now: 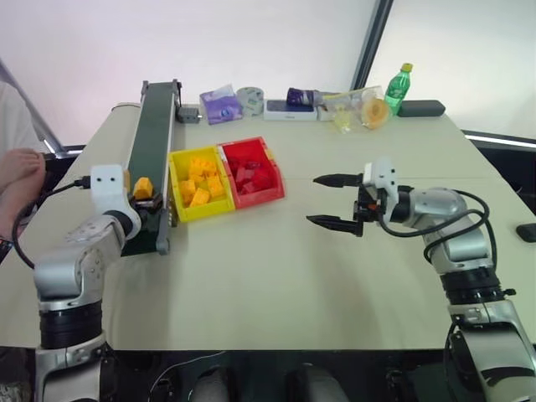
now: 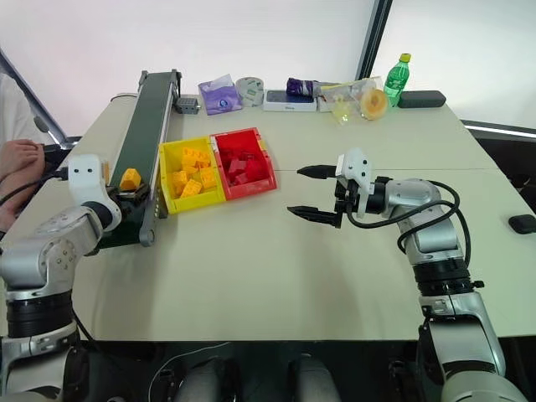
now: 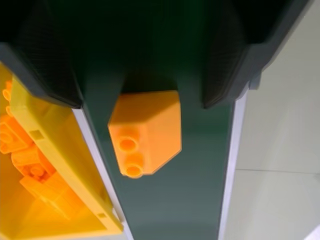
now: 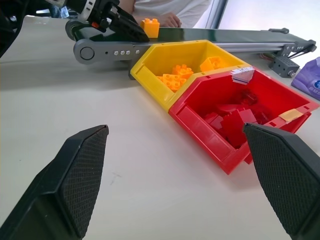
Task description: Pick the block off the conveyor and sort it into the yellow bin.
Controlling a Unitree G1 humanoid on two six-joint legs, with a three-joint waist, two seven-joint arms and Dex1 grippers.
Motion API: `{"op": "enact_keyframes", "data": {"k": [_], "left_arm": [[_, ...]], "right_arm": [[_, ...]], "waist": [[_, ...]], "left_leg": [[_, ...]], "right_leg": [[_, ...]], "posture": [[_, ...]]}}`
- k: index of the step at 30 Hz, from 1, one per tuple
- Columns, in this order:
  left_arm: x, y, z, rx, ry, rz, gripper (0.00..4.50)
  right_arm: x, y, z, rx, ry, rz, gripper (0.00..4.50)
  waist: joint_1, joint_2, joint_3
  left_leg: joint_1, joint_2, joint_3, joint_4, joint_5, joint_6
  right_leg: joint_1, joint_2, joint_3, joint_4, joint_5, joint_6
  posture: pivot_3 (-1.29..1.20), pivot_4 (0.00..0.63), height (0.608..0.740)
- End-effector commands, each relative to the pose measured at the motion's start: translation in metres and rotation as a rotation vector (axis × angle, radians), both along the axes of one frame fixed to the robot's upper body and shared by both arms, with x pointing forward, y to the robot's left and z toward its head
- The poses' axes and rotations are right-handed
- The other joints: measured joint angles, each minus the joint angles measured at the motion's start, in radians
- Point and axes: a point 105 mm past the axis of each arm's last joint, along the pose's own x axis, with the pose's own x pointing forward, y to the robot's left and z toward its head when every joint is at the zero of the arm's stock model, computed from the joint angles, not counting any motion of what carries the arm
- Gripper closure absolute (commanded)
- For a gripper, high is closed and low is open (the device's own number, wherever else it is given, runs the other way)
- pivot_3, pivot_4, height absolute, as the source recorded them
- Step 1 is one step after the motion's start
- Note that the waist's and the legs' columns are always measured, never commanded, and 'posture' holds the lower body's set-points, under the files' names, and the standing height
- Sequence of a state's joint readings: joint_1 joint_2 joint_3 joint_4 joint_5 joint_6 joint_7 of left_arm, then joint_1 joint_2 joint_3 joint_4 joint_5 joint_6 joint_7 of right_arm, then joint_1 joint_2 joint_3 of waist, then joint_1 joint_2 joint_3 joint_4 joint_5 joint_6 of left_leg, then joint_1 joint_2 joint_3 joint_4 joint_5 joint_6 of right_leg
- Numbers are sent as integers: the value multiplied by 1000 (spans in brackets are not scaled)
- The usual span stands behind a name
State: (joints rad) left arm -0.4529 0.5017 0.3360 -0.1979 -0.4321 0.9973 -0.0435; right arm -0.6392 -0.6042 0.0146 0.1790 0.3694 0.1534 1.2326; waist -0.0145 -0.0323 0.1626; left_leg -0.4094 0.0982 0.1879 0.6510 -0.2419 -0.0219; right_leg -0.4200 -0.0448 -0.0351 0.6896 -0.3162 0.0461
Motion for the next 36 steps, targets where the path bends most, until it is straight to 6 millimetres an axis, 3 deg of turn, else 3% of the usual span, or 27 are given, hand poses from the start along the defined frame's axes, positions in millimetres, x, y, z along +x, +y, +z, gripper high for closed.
{"op": "enact_keyframes", "data": {"k": [1,3,9,11,15,20,26,36], "left_arm": [[-4,6,9,0,-26,23,2472],[-4,10,12,16,-39,33,3294],[-4,4,34,39,-121,-9,3267],[0,-8,49,33,-186,-63,3267],[14,-28,58,36,-213,-138,3267],[39,-50,48,22,-214,-173,3267],[57,-62,43,35,-228,-181,3267],[71,-74,28,42,-209,-212,3267]], "right_arm": [[-4,-1,13,18,-49,7,0],[-4,-1,13,19,-48,6,0],[-4,1,13,23,-47,8,0],[-5,2,14,28,-48,9,0],[-5,2,17,47,-45,3,0],[-6,3,16,53,-47,-6,0],[-7,-1,18,61,-45,-24,0],[-9,-2,35,200,-18,-49,0]], "waist": [[0,0,0],[0,0,0],[0,0,0],[2,0,0],[4,0,0],[2,0,0],[-1,0,0],[2,0,0]], "left_leg": [[0,0,0,0,0,0],[0,0,0,0,0,0],[0,0,0,0,0,0],[0,0,0,0,0,0],[0,0,0,0,0,0],[0,-2,0,0,0,0],[0,-1,0,0,0,0],[0,-2,1,0,0,0]], "right_leg": [[0,0,0,0,0,0],[0,0,0,0,0,0],[0,0,0,0,0,0],[0,0,0,0,0,0],[1,0,0,0,0,0],[1,0,0,0,0,0],[0,1,0,0,0,0],[0,1,0,0,0,0]], "posture": [[0,150,740],[0,150,740],[0,150,740],[0,150,740],[0,150,740],[0,150,740],[0,150,740],[0,150,740]]}}
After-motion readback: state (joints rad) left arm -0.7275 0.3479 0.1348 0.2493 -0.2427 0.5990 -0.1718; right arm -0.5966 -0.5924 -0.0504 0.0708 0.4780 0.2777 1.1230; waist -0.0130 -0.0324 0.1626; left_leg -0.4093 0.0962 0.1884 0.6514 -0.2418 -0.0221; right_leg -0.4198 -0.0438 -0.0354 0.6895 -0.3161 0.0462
